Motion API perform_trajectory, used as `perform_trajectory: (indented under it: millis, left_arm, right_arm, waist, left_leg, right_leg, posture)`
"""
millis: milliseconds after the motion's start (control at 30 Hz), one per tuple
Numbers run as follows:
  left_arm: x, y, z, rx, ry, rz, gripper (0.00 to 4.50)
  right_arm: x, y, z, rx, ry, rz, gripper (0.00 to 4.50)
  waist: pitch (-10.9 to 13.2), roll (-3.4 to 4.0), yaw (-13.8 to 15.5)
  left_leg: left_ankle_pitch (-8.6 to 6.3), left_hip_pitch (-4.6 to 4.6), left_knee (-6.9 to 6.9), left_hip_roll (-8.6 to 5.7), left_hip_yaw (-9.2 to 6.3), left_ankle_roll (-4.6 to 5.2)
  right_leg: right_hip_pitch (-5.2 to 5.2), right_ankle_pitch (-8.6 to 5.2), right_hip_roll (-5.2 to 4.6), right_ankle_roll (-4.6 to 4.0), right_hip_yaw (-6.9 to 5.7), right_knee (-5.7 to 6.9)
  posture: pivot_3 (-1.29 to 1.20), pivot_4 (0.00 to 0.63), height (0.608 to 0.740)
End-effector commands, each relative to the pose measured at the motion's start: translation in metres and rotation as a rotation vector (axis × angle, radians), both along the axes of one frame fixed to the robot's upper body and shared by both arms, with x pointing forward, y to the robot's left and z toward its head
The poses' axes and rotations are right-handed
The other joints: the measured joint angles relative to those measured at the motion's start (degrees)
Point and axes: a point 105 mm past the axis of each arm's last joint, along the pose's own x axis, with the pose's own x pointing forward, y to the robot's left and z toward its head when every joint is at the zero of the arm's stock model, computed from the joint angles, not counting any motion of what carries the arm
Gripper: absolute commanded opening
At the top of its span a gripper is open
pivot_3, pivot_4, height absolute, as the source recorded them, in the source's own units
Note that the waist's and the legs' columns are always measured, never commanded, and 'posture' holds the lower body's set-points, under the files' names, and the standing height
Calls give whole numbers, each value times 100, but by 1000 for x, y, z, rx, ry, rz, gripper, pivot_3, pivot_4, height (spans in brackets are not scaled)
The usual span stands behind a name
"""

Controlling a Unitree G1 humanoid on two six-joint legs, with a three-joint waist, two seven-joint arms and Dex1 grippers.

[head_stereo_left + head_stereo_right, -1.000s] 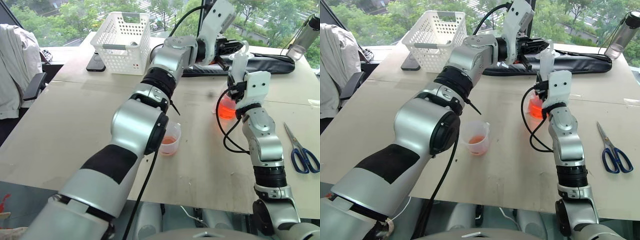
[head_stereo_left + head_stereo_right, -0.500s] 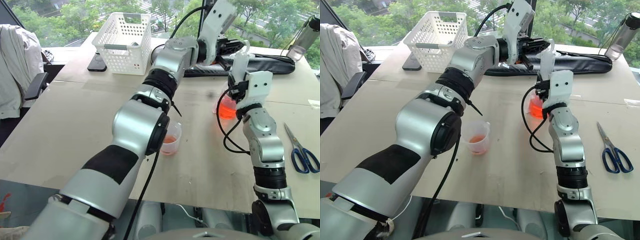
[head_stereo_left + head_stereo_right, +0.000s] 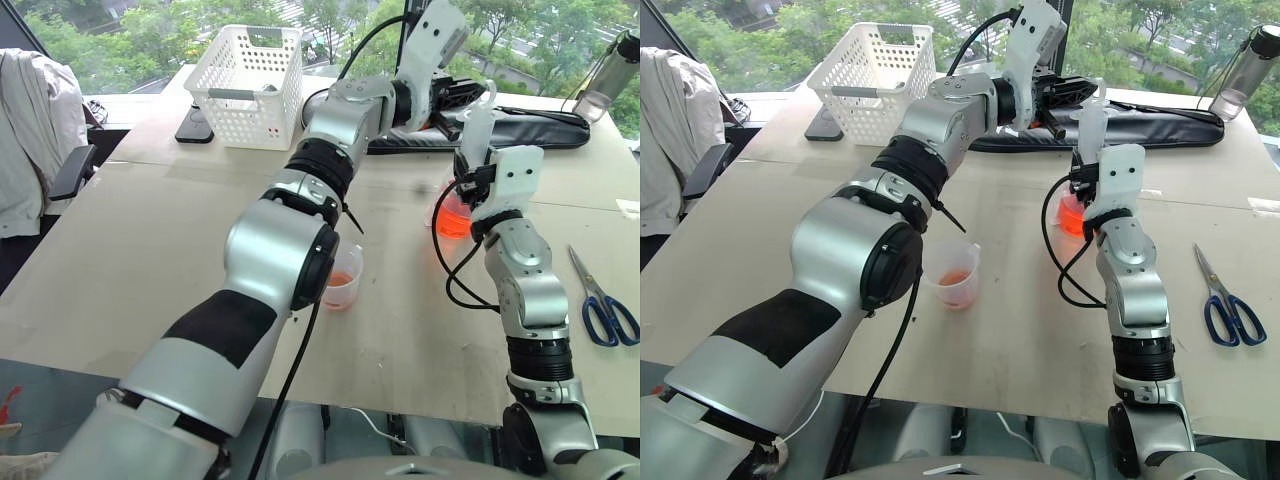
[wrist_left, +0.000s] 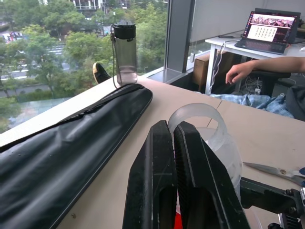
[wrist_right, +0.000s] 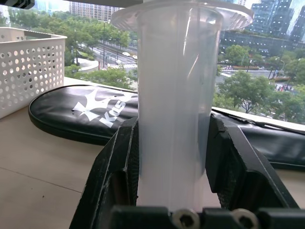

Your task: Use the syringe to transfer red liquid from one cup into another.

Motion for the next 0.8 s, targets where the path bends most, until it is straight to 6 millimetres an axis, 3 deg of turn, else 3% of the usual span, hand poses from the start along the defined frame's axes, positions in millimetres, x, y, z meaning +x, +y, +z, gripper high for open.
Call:
perform_trajectory:
  millis: [33, 367, 500, 600, 800]
  left_arm:
    - [-11, 2, 65, -119, -178, 15, 0]
    - [-11, 0, 60, -112, -165, 3, 0]
    - [-14, -1, 50, -96, -117, -59, 0]
    - [-14, 3, 45, -85, -98, -82, 941]
    - [-16, 28, 57, -149, -101, -119, 3813]
  right_arm:
    - [-3, 6, -9, -13, 32, 29, 1476]
    - [-2, 2, -4, -7, 11, 16, 1476]
    - [-3, -2, 18, 22, -66, 2, 1476]
    - [-5, -7, 35, 42, -121, -5, 1476]
    - [-11, -12, 54, 63, -172, 15, 1475]
  waist:
    - [0, 0, 0]
    - [0, 0, 0]
    - [0, 0, -1]
    - [0, 0, -2]
    - [0, 1, -8]
  left_leg:
    - [0, 0, 0, 0, 0, 0]
    - [0, 0, 0, 0, 0, 0]
    - [0, 0, 1, 0, 0, 0]
    - [0, 0, 1, 0, 0, 0]
    - [0, 1, 1, 1, -2, 0]
  right_leg:
    - [0, 0, 0, 0, 0, 0]
    - [0, 0, 0, 0, 0, 1]
    - [0, 0, 0, 0, 0, 1]
    - [0, 0, 0, 0, 0, 2]
    - [0, 0, 1, 0, 0, 4]
  posture:
    - [0, 150, 724]
    - [0, 150, 724]
    - [0, 150, 724]
    - [0, 150, 724]
    - [0, 150, 724]
